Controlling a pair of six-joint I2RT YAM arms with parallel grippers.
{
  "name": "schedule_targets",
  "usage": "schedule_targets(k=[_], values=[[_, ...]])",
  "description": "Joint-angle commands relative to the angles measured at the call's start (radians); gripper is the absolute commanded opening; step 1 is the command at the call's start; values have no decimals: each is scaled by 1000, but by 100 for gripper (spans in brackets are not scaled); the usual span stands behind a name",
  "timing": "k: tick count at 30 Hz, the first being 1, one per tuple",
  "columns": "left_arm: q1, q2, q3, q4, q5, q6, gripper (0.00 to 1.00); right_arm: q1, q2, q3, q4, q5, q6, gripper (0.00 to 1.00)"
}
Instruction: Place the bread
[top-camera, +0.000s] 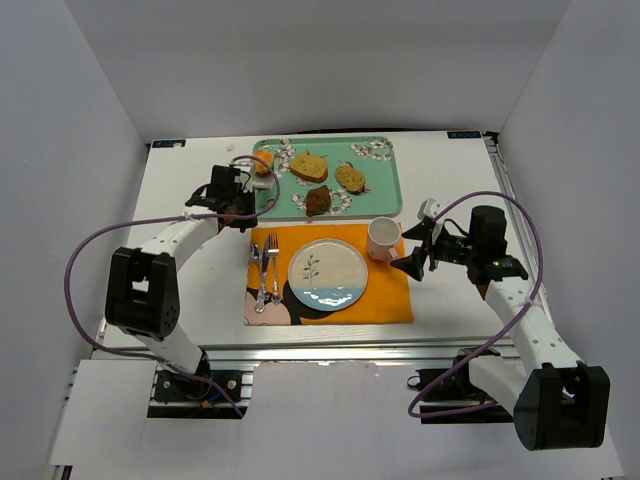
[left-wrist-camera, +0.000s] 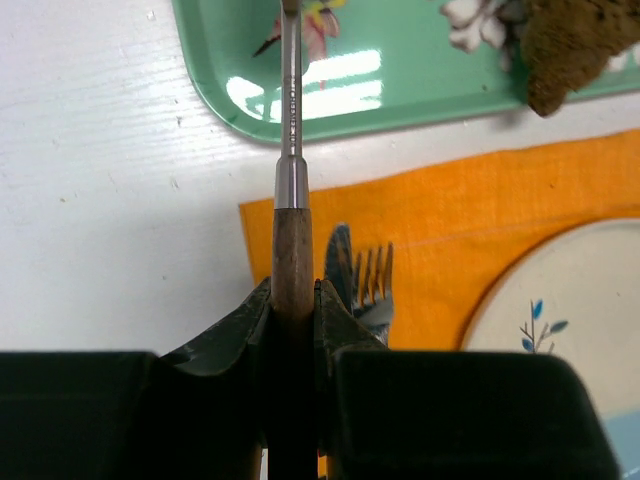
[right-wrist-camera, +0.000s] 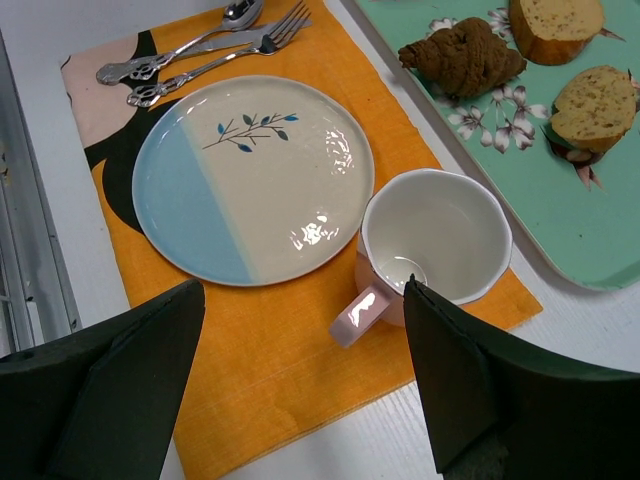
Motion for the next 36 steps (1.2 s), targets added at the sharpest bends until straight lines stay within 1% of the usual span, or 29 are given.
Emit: schedule_targets(k=[1, 18, 19, 26, 30, 35, 36], values=[[-21, -112, -42, 42, -8, 6, 0, -5, -25, 3, -10, -46, -35, 85], [-124, -460, -286, 76, -52, -30, 0, -5, -47, 5, 19, -80, -39, 84], [-142, -477, -298, 78, -86, -34, 0, -5, -48, 6, 20, -80, -37, 84], [-252, -584, -394, 71, -149, -86, 0, -5, -56, 6, 16, -75, -39, 84], [-349, -612, -417, 58, -204, -122, 0, -7, -62, 6, 9, -75, -43, 84], [-430, -634, -437, 41, -267, -158, 0, -5, -70, 5, -4, -72, -55, 84], [-461, -637, -440, 38, -276, -165, 0, -5, -70, 2, -6, -70, -58, 84]])
